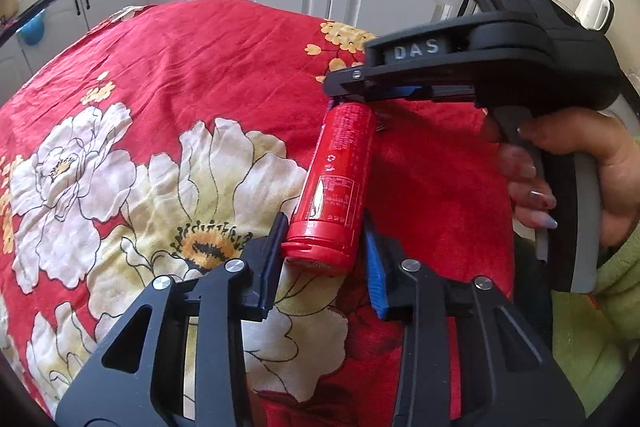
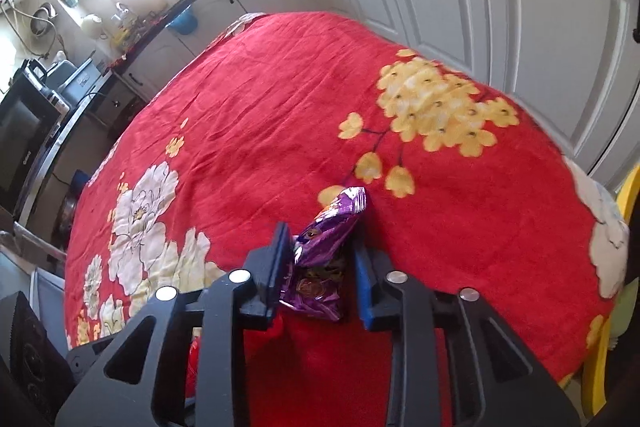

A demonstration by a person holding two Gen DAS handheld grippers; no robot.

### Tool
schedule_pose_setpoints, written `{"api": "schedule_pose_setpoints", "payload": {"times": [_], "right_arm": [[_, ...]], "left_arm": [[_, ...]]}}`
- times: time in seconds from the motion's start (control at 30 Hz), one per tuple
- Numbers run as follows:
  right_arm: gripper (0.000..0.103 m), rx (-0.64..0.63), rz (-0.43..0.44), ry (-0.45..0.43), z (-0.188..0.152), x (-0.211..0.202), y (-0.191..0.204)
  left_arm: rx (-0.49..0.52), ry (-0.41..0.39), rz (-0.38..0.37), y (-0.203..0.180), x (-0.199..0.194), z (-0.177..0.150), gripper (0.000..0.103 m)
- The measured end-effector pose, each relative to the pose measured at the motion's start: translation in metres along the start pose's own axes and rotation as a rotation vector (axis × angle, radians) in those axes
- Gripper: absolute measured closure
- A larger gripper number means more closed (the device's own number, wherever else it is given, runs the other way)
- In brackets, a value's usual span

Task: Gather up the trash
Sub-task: 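Grasp the red tube with the left tool while the right tool grasps the purple wrapper, then carry the red tube and purple wrapper with both tools over the yellow bin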

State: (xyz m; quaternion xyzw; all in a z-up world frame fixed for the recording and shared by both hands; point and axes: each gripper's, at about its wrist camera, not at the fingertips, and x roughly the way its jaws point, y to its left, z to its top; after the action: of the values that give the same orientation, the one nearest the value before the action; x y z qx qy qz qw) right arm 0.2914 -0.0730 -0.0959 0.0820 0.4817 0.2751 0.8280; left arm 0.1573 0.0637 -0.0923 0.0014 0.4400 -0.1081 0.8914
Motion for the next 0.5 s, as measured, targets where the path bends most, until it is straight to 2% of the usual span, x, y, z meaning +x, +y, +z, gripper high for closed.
{"api": "schedule_pose_setpoints", "payload": {"times": [0.5], "right_arm": [[0.077,0.036,-0.071,-0.124,-0.032,-0.064,-0.053]], "left_arm": [[-0.034,-0.047,-0.003,-0.012,-0.003,0.014,0.078]]}}
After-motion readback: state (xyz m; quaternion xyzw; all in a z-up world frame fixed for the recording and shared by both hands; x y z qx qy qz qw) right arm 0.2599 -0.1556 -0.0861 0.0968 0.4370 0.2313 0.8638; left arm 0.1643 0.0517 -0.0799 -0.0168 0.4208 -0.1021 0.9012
